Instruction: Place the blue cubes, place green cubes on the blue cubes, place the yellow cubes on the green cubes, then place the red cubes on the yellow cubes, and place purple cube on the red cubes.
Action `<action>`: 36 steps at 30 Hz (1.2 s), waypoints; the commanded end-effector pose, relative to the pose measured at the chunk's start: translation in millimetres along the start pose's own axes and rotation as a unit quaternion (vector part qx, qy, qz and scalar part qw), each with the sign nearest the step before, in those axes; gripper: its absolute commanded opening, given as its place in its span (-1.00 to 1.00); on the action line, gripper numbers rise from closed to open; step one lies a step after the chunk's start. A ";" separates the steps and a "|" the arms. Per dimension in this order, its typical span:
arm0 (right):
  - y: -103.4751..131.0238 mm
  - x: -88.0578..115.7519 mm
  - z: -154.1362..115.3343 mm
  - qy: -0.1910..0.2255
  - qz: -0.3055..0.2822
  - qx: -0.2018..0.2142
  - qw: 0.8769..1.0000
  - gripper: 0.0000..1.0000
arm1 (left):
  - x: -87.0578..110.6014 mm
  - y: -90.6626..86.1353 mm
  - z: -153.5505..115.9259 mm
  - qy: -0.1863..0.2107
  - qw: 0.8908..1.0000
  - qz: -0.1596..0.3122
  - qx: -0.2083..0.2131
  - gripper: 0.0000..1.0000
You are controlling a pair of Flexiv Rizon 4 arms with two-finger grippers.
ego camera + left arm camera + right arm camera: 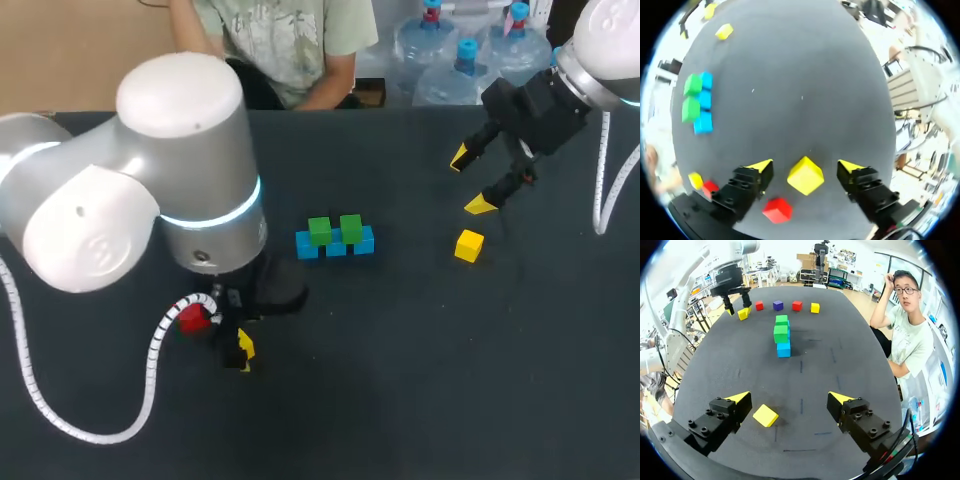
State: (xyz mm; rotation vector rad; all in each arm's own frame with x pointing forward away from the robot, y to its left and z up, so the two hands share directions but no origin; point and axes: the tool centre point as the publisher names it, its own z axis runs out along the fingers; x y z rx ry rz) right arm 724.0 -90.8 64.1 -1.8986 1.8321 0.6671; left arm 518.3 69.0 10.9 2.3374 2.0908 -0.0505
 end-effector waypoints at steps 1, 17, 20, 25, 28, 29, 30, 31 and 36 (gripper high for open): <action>1.1 0.1 -0.3 0.000 0.000 0.001 1.000 1.00 | 0.5 6.3 -7.5 0.042 0.994 -0.099 0.026 1.00; 1.1 0.1 -0.3 0.000 0.000 0.001 1.000 1.00 | -4.2 3.4 -20.3 0.089 0.954 -0.286 -0.012 1.00; 1.1 0.1 -0.3 0.000 0.000 0.001 1.000 1.00 | -7.5 0.4 -14.4 0.077 0.954 -0.288 -0.014 1.00; 1.1 0.1 -0.3 0.000 0.000 0.001 1.000 1.00 | -10.2 -4.0 -7.4 0.059 0.955 -0.289 -0.018 1.00; 1.1 0.1 -0.3 0.000 0.000 0.001 1.000 1.00 | -5.3 -6.6 -6.9 0.056 0.953 -0.296 -0.021 1.00; 1.1 0.1 -0.3 0.000 0.000 0.001 1.000 1.00 | -2.8 -7.5 -7.1 0.057 0.953 -0.298 -0.020 1.00; 1.1 0.1 -0.3 0.000 0.000 0.001 1.000 1.00 | -0.5 -8.4 -7.0 0.057 0.951 -0.302 -0.020 1.00; 1.1 0.1 -0.3 0.000 0.000 0.001 1.000 1.00 | 1.2 -9.2 -6.7 0.058 0.951 -0.304 -0.020 1.00; 1.1 0.1 -0.3 0.000 0.000 0.001 1.000 1.00 | 4.8 -9.0 0.2 0.053 0.951 -0.303 -0.015 1.00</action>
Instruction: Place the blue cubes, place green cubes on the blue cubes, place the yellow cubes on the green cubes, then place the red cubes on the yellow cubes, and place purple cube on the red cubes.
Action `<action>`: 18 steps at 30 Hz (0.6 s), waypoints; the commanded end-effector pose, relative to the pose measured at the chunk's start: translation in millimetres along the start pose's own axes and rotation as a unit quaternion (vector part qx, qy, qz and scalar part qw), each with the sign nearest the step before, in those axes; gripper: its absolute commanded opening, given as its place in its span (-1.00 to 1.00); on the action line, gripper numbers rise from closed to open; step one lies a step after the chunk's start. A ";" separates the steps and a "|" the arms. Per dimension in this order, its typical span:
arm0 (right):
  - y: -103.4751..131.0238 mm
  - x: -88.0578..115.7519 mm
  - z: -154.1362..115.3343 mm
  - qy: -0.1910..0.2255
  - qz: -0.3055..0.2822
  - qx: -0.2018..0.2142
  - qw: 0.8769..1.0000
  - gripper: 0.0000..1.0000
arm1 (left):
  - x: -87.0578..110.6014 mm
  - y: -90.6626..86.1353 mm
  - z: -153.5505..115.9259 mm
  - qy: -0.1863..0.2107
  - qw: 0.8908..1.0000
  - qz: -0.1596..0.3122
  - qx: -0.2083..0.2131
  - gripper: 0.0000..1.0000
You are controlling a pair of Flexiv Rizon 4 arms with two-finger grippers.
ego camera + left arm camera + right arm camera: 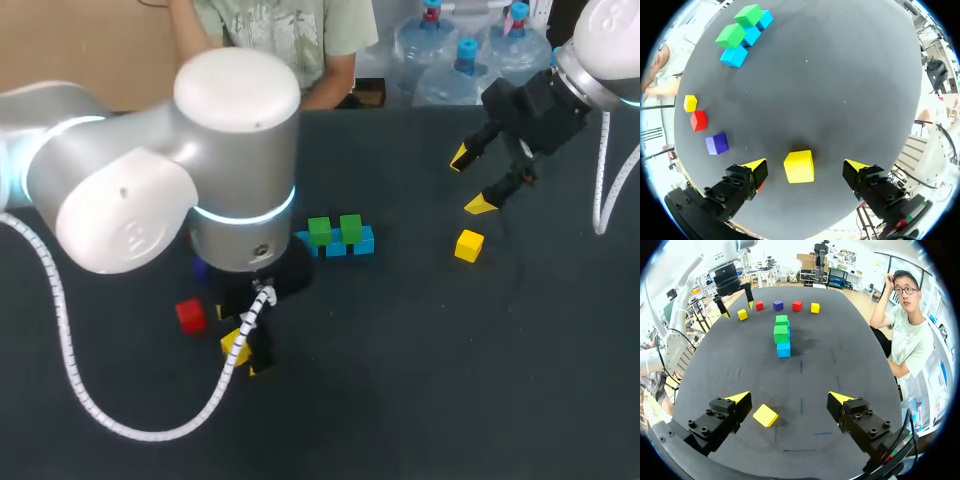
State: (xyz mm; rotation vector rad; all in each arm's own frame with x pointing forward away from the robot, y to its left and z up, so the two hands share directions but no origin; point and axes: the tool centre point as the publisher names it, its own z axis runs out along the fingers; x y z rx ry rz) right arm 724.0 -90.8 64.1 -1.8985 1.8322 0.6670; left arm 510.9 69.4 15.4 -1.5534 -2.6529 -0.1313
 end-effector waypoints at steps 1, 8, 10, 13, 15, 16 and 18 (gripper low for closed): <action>1.1 0.0 -0.2 0.000 0.000 0.001 1.000 1.00 | 3.9 1.8 6.8 -0.011 1.000 0.005 0.006 1.00; 1.1 0.0 -0.2 0.000 0.000 0.001 1.000 1.00 | 1.8 2.0 15.4 -0.018 1.000 0.009 0.011 1.00; 1.1 0.0 -0.2 0.000 0.000 0.001 1.000 1.00 | 1.9 2.0 16.0 -0.019 1.000 0.008 0.012 1.00; 1.1 0.0 -0.2 0.000 0.000 0.001 1.000 1.00 | 2.0 2.4 16.2 -0.018 1.000 0.008 0.011 1.00; 1.1 0.0 -0.2 0.000 0.000 0.001 1.000 1.00 | 2.0 3.0 16.5 -0.018 1.000 0.008 0.011 1.00; 1.1 0.0 -0.2 0.000 0.000 0.001 1.000 1.00 | 2.0 3.3 17.2 -0.018 1.000 0.008 0.011 1.00; 1.1 0.0 -0.2 0.000 0.000 0.001 1.000 1.00 | 2.0 3.3 18.4 -0.018 1.000 0.008 0.012 1.00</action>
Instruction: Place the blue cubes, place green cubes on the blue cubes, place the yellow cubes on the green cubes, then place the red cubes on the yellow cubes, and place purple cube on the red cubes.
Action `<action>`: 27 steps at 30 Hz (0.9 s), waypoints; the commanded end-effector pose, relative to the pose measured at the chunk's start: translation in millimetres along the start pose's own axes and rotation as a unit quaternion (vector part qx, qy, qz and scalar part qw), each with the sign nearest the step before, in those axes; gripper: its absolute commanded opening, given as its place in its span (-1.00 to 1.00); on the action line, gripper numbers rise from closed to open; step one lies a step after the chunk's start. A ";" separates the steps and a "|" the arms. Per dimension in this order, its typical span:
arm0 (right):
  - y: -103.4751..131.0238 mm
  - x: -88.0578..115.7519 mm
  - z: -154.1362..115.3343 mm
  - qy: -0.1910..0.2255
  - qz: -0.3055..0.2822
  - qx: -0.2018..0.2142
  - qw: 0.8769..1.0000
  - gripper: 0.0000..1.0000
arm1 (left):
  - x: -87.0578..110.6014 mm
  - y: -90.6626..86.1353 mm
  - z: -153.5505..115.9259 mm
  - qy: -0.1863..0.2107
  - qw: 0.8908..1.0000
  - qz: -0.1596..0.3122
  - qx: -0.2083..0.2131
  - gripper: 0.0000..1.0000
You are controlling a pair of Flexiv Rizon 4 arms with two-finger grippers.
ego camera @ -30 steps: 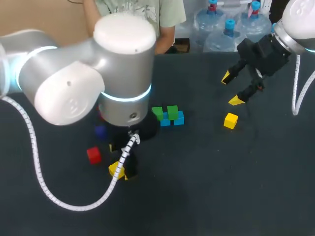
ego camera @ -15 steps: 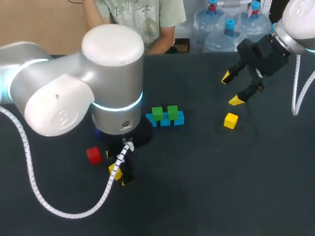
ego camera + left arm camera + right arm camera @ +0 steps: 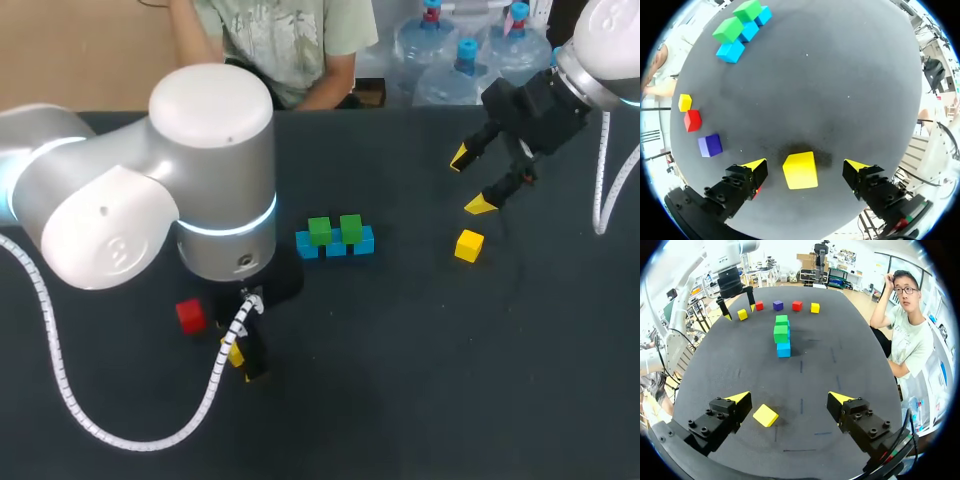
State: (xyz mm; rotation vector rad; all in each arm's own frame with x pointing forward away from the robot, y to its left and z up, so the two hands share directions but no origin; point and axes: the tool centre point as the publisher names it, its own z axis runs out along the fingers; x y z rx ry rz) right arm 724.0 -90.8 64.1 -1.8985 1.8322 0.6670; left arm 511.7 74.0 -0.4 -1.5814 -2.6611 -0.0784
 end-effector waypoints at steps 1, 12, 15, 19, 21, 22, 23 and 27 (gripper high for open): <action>1.1 0.0 -0.2 0.000 0.000 0.001 1.000 1.00 | 0.2 1.0 2.9 -0.001 1.000 0.001 0.002 1.00; 1.1 0.0 -0.2 0.000 0.000 0.001 1.000 1.00 | 2.0 0.7 12.6 -0.006 1.000 -0.001 0.009 -0.91; 1.1 0.0 -0.2 0.000 0.000 0.001 1.000 1.00 | 2.8 0.5 16.4 -0.007 1.000 0.001 0.014 -1.00; 1.1 0.0 -0.2 0.000 0.000 0.001 1.000 1.00 | 2.5 1.2 16.8 -0.012 1.000 0.008 0.013 -1.00; 1.1 0.0 -0.2 0.000 0.000 0.001 1.000 1.00 | 0.7 2.7 12.8 -0.015 1.000 0.013 0.006 -1.00; 1.1 0.0 -0.2 0.000 0.000 0.001 1.000 1.00 | -0.7 3.7 10.3 -0.018 1.000 0.016 0.003 -1.00; 1.1 0.0 -0.2 0.000 0.000 0.001 1.000 1.00 | -2.8 5.0 7.7 -0.017 1.000 0.021 0.001 -1.00; 1.1 0.0 -0.2 0.000 0.000 0.001 1.000 1.00 | -18.3 15.0 -6.5 -0.018 0.998 0.057 -0.016 -1.00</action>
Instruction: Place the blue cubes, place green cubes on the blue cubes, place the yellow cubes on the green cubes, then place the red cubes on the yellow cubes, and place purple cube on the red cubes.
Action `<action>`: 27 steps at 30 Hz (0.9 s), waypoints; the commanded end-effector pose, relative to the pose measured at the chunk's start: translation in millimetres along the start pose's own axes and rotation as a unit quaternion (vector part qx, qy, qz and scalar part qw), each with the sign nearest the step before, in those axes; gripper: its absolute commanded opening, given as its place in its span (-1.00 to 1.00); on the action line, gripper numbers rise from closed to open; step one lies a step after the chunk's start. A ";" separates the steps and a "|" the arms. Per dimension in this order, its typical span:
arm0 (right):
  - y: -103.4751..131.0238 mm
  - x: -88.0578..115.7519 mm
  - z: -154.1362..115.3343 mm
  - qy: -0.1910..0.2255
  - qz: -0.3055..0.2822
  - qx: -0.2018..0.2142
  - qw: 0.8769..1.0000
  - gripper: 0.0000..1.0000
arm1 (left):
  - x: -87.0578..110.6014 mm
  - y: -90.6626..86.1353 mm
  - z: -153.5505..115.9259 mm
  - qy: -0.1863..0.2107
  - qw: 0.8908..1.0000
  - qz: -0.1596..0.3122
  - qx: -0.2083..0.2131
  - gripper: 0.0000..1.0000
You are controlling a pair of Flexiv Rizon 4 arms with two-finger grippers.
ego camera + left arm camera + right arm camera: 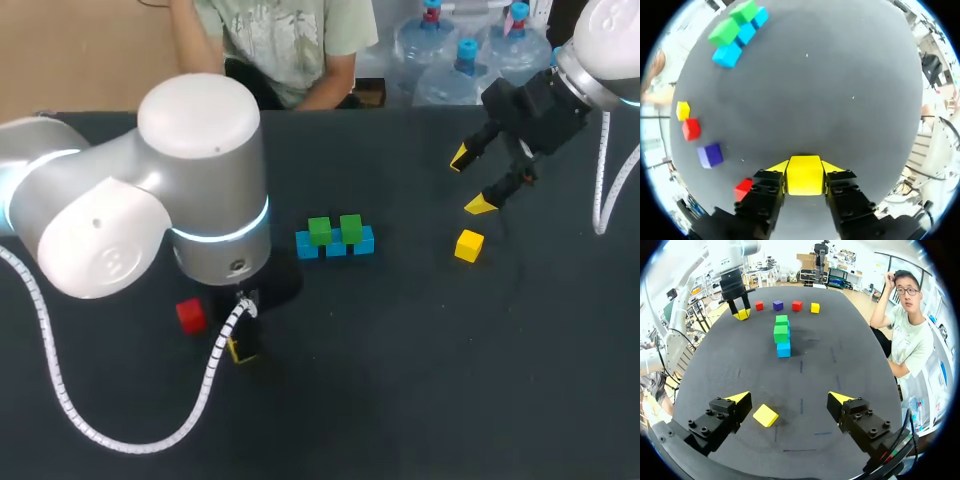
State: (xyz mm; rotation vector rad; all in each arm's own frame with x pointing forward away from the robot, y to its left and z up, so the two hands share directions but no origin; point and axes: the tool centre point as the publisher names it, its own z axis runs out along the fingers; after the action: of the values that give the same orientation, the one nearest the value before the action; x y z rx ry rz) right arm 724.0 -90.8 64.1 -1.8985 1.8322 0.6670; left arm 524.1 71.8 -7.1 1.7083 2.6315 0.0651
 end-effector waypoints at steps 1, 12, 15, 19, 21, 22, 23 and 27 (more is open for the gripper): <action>1.1 0.0 -0.2 0.000 0.000 0.001 1.000 1.00 | -15.4 11.1 -15.1 0.004 1.000 0.029 -0.009 -1.00; 1.1 0.0 -0.2 0.000 0.000 0.001 1.000 1.00 | -67.4 62.3 -32.3 -0.009 0.990 0.133 -0.035 -1.00; 1.1 0.0 -0.2 0.000 0.000 0.001 1.000 1.00 | -76.1 70.0 -40.6 -0.005 0.988 0.150 -0.047 -1.00; 1.1 0.0 -0.2 0.000 0.000 0.001 1.000 1.00 | -83.3 78.7 -49.0 -0.002 0.986 0.160 -0.055 -1.00; 1.1 0.0 -0.2 0.000 0.000 0.001 1.000 1.00 | -86.1 81.0 -52.4 0.001 0.985 0.163 -0.056 -1.00; 1.1 0.0 -0.2 0.000 0.000 0.001 1.000 1.00 | -87.2 81.8 -54.0 0.001 0.985 0.163 -0.056 -1.00; 1.1 0.0 -0.2 0.000 0.000 0.001 1.000 1.00 | -88.0 82.3 -55.5 0.002 0.985 0.164 -0.057 -1.00; 1.1 0.0 -0.2 0.000 0.000 0.001 1.000 1.00 | -93.1 81.2 -62.9 0.000 0.984 0.164 -0.065 -1.00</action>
State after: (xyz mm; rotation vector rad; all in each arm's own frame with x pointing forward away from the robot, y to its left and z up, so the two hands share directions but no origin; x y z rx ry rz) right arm 724.0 -90.8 64.1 -1.8985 1.8322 0.6670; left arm 633.4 22.2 52.9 2.0645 2.2577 0.2178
